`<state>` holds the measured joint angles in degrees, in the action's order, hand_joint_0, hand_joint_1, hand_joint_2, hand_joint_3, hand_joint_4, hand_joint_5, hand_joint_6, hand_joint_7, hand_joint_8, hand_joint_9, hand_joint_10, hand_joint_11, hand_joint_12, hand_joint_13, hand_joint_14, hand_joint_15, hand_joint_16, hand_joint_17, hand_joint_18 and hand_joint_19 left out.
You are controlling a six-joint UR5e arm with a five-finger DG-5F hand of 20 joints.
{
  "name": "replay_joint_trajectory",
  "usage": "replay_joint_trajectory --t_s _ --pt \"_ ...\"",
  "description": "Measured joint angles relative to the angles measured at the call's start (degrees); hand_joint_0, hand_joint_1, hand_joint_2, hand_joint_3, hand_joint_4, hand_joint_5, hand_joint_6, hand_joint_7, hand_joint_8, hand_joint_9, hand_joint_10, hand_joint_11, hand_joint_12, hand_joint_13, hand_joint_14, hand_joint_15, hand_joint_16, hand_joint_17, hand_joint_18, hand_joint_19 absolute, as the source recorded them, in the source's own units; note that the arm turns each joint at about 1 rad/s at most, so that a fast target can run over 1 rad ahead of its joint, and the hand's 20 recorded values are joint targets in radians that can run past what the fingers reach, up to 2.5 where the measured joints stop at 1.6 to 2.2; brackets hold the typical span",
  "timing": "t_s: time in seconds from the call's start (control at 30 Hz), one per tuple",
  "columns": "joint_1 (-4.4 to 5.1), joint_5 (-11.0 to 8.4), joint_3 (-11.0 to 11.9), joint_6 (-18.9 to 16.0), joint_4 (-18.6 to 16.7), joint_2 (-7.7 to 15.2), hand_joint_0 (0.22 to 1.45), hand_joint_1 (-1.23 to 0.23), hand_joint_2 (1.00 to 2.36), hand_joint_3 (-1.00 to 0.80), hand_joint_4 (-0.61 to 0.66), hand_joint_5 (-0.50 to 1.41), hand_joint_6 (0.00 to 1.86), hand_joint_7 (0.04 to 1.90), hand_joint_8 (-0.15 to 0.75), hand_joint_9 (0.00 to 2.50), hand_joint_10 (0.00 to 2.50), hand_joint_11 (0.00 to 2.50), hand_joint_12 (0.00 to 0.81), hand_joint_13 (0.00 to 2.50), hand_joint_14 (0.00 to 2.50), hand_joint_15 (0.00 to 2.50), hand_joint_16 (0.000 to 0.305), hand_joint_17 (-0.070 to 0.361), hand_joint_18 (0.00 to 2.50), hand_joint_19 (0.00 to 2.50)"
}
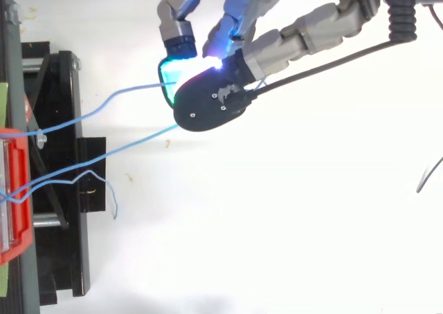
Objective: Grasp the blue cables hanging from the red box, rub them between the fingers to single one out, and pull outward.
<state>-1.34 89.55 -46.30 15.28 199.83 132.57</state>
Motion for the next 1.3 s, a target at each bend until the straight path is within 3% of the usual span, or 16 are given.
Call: replay_joint_trajectory --t_s 0.13,0.37,0.63,0.87,1.07,1.3 --pt "-0.10 -0.03 0.00 -0.77 1.49 -0.09 0.66 -0.82 1.02 0.01 -0.04 -0.13 0.94 1.23 0.309 1.06 0.02 0.68 0.395 0.75 0.02 0.40 0.054 0.122 0.70 0.48" --pt "-0.23 0.41 -0.03 -2.90 6.18 -0.12 0.66 -0.83 1.01 0.00 -0.07 -0.12 0.94 1.20 0.279 0.58 0.00 0.01 0.393 0.51 0.00 0.08 0.053 0.119 0.54 0.24" --pt "-0.41 1.62 -0.08 -3.33 10.45 -0.12 0.66 -0.84 1.01 -0.01 -0.06 -0.12 0.92 1.27 0.260 0.44 0.00 0.00 0.373 0.39 0.00 0.00 0.052 0.116 0.38 0.11" --pt "-0.36 1.76 -0.66 -3.49 10.76 -0.12 0.66 -0.84 1.01 -0.01 -0.06 -0.12 0.92 1.28 0.263 0.46 0.00 0.00 0.368 0.40 0.00 0.03 0.051 0.115 0.38 0.16" --pt "-0.08 1.92 -3.26 -3.53 10.24 -0.12 0.65 -0.84 1.01 -0.01 -0.04 -0.12 0.92 1.26 0.269 0.51 0.00 0.00 0.368 0.43 0.00 0.07 0.052 0.116 0.42 0.19" --pt "0.21 2.13 -6.55 -5.20 4.64 -0.11 0.65 -0.84 1.01 0.00 -0.03 -0.12 0.92 1.25 0.281 0.57 0.00 0.02 0.373 0.45 0.00 0.10 0.052 0.118 0.45 0.22"
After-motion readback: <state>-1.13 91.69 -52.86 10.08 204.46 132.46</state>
